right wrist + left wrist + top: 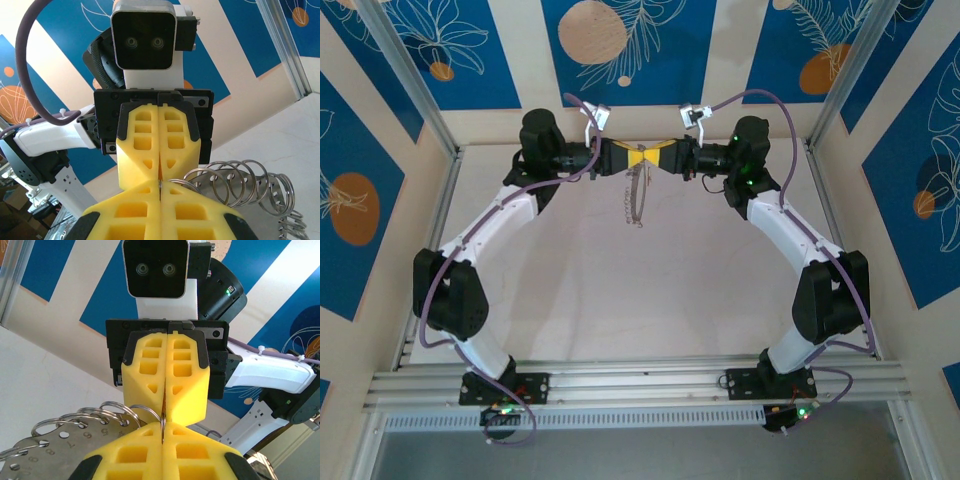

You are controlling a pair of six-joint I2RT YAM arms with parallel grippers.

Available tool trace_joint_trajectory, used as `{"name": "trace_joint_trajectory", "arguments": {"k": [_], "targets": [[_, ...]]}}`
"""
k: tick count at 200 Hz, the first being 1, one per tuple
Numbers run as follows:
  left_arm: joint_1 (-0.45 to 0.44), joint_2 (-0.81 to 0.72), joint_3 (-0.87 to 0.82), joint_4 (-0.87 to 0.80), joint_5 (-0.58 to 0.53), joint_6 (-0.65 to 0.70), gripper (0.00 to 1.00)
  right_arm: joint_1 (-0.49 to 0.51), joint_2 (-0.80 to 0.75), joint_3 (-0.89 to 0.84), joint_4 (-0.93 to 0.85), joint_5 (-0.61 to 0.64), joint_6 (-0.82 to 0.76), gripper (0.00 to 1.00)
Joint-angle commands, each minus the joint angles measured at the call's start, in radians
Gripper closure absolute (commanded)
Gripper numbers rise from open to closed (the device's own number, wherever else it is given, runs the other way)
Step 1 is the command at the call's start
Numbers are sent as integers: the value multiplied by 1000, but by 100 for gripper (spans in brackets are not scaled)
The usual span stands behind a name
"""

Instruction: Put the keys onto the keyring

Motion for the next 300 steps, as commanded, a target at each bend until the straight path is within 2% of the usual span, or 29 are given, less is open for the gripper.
{"name": "trace_joint_trajectory", "arguments": {"k": [1, 15, 34, 76, 105, 128, 193, 259, 300], "targets": [[-15, -5, 26, 81, 3, -15, 100, -7, -18, 17, 13, 14, 2, 81], [-16, -11, 17, 95, -24, -16, 100, -24, -47, -9, 23, 31, 10, 66], [-15, -20, 6, 115, -63, -20, 100, -47, -96, -55, 21, 67, 5, 58], [-16, -36, -10, 178, -129, -67, 100, -51, -195, -205, 15, 205, -13, 57], [-17, -33, -12, 228, -126, -111, 100, -20, -263, -305, -51, 384, -107, 57], [-17, -32, -10, 259, -118, -139, 100, 24, -288, -335, -86, 466, -178, 56], [-23, -29, -3, 253, -107, -145, 100, 139, -280, -267, -185, 615, -342, 55], [-30, -30, -1, 255, -98, -147, 100, 172, -265, -222, -192, 726, -401, 54], [-34, -26, 5, 258, -88, -151, 100, 173, -251, -195, -203, 750, -430, 55]]}}
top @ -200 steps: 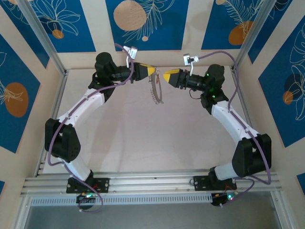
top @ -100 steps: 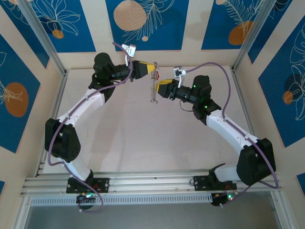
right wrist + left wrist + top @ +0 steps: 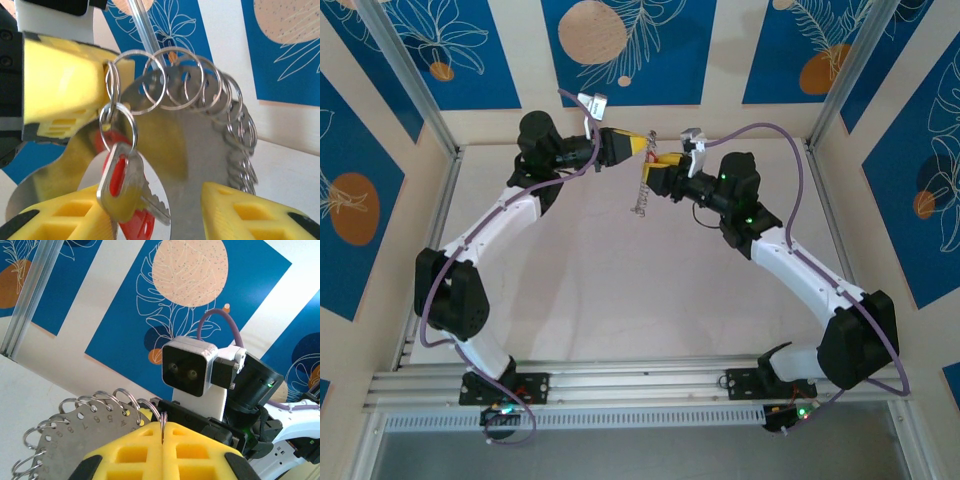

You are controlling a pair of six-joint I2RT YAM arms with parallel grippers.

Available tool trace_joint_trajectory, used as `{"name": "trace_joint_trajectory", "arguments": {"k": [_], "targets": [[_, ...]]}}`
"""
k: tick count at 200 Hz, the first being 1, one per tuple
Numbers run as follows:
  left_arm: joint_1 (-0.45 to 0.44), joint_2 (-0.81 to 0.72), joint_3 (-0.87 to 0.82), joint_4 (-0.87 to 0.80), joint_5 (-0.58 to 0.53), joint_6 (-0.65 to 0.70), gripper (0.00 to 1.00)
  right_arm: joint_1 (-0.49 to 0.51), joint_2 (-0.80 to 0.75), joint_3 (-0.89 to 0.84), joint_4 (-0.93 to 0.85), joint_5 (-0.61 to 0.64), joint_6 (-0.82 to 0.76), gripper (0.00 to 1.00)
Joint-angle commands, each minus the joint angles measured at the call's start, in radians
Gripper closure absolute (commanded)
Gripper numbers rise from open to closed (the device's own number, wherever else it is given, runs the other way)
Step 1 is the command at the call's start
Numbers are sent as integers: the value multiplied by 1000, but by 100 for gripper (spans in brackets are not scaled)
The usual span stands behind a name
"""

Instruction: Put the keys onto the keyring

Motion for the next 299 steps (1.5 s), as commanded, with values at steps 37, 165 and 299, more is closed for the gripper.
{"name": "trace_joint_trajectory", "arguments": {"k": [37, 165, 299], "targets": [[-12, -23, 19, 62, 32, -12, 100, 8, 1, 47, -16, 71, -67, 55], [-13, -13, 22, 80, 33, -19, 100, 23, 22, 52, -28, -104, -92, 100], [-13, -6, 6, 146, 22, -62, 100, 27, 49, 104, -117, -213, -78, 78]]}}
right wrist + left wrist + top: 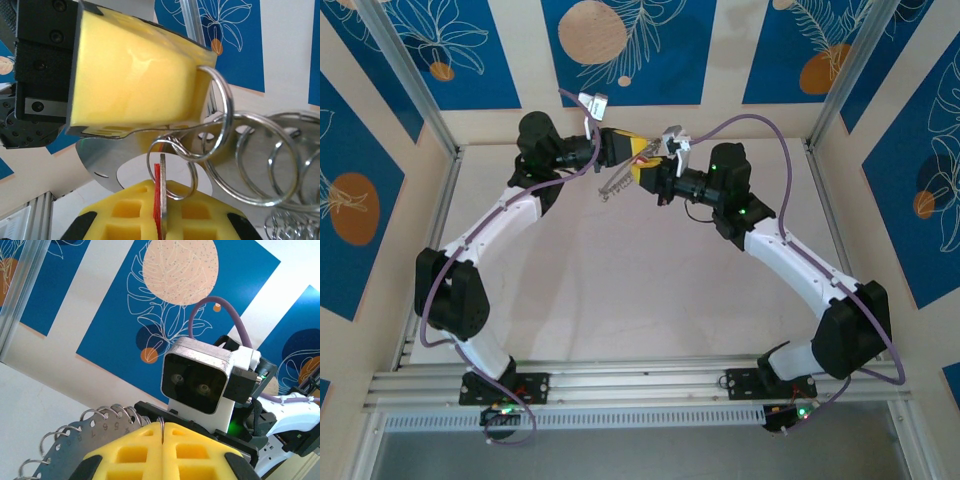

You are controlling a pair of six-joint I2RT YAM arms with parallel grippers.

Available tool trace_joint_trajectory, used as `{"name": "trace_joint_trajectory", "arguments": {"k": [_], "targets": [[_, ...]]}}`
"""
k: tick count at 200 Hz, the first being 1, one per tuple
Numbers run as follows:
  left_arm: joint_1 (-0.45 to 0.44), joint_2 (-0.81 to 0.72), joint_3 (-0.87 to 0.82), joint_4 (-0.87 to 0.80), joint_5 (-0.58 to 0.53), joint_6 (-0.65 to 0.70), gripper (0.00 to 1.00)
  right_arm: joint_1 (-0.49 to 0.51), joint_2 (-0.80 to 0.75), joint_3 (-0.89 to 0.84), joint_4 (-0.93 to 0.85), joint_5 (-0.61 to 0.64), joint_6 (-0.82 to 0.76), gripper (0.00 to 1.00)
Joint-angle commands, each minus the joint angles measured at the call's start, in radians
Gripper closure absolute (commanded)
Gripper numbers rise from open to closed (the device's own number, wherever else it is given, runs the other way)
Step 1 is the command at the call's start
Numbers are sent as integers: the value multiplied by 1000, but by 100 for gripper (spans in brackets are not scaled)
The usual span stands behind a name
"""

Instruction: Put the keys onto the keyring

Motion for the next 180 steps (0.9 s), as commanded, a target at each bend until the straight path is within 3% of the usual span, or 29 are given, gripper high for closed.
{"name": "trace_joint_trajectory", "arguments": {"k": [1, 13, 35, 96, 180], "targets": [[-10, -8, 5, 103, -5, -28, 100, -6, -12, 11, -53, -49, 3, 77], [-11, -9, -3, 116, -10, -34, 100, -24, -39, -14, -49, -53, 20, 67], [-11, -9, -14, 134, -11, -47, 100, -66, -100, -65, -44, -74, 60, 61], [-10, 23, -18, 242, -8, -113, 100, -189, -181, -80, 53, -131, 243, 58], [-10, 67, -23, 371, -65, -217, 100, -225, 23, 4, 445, -165, 605, 63]]}}
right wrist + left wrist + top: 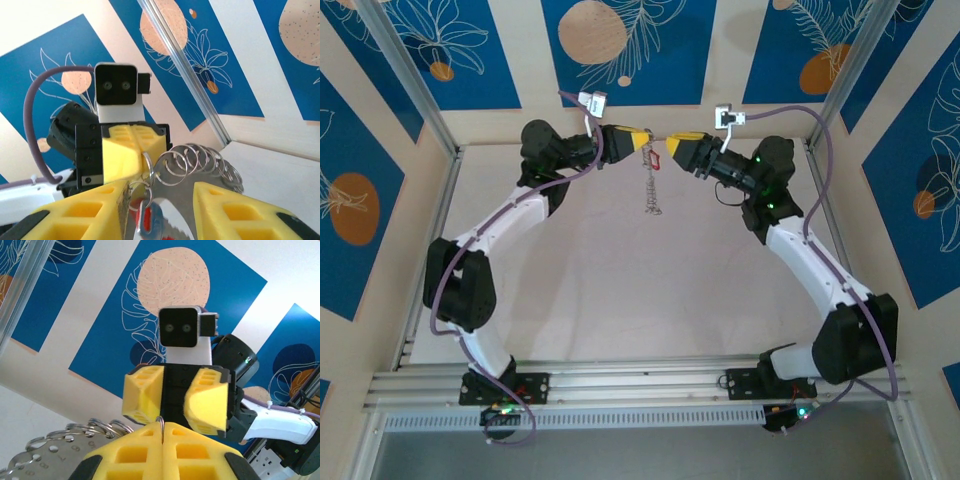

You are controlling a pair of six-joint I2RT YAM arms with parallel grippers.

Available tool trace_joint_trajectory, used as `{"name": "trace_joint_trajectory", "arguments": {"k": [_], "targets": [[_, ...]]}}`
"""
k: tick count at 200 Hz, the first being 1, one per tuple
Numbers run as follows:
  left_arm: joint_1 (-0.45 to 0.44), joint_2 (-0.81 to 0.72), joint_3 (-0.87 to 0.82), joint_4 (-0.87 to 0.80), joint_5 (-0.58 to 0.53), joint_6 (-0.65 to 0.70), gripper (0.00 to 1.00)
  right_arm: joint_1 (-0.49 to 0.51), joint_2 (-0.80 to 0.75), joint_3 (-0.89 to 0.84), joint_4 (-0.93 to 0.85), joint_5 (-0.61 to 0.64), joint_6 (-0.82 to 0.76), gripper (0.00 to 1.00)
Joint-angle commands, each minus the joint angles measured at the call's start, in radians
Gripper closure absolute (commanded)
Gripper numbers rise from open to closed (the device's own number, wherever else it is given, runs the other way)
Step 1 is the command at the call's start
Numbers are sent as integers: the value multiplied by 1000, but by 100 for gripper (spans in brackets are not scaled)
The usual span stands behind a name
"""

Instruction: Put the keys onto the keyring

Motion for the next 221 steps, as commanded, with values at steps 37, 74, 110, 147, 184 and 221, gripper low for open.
{"name": "trace_joint_trajectory", "arguments": {"k": [37, 74, 110, 147, 184, 221], "targets": [[-9, 4, -2, 125, -47, -70, 100, -8, 123, 21, 352, -16, 252, 65], [-9, 2, -7, 124, -47, -74, 100, 4, 162, 23, 425, -8, 302, 68], [-9, -3, -9, 115, -45, -64, 100, 31, 166, 23, 418, -8, 286, 71], [-10, -3, -5, 119, -42, -65, 100, 55, 175, 33, 406, -7, 275, 73], [-11, -4, -5, 122, -38, -68, 100, 68, 187, 41, 404, -11, 272, 79], [-10, -9, -9, 119, -36, -62, 100, 75, 184, 39, 407, -27, 270, 73]]}}
